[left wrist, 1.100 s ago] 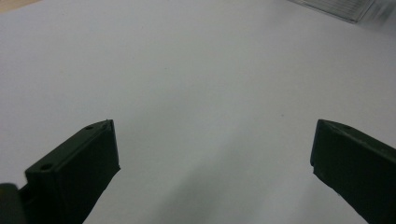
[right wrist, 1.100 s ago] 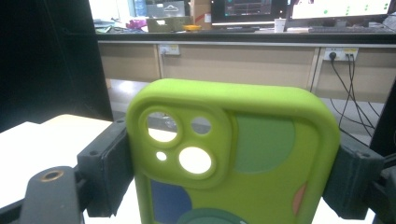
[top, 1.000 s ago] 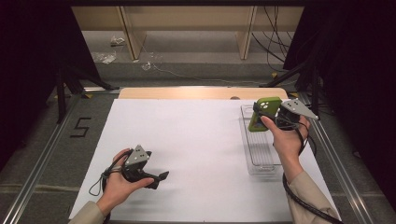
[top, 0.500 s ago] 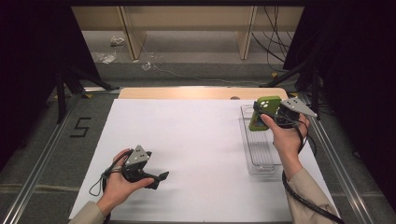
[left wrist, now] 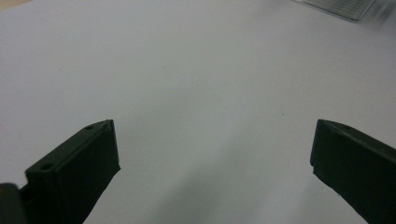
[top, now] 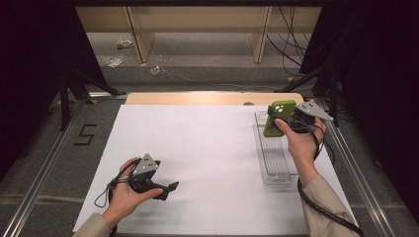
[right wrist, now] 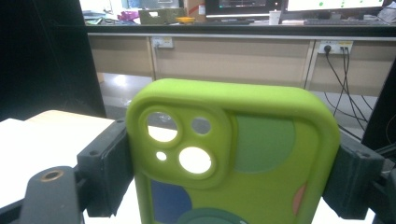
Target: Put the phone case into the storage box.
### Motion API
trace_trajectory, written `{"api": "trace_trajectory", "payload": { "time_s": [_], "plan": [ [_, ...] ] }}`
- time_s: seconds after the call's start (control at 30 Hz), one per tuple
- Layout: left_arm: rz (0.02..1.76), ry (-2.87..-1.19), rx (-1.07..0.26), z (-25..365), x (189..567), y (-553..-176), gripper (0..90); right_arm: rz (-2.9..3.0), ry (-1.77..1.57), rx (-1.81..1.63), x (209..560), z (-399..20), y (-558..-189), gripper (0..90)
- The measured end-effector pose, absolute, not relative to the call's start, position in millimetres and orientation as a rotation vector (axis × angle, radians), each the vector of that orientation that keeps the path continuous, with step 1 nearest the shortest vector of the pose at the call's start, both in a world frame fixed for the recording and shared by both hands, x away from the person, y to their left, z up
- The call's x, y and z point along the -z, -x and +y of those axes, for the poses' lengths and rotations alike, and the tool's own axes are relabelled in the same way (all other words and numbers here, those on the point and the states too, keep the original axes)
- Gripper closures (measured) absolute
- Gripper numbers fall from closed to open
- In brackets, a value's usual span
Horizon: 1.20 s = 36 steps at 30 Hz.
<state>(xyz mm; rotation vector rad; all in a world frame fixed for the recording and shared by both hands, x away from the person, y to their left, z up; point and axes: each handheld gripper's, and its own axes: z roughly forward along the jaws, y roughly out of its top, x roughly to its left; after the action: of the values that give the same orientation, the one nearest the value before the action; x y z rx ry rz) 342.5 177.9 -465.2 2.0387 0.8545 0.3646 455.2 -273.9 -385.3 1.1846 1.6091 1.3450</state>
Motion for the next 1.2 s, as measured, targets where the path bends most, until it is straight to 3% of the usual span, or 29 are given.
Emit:
{"api": "trace_trajectory", "payload": {
  "time_s": [1.2],
  "plan": [
    [0.853, -2.036, -0.363, 178, 465, -343, 0.6, 1.614, -1.21, -1.321, 388, -270, -473, 17.9]
  ]
}}
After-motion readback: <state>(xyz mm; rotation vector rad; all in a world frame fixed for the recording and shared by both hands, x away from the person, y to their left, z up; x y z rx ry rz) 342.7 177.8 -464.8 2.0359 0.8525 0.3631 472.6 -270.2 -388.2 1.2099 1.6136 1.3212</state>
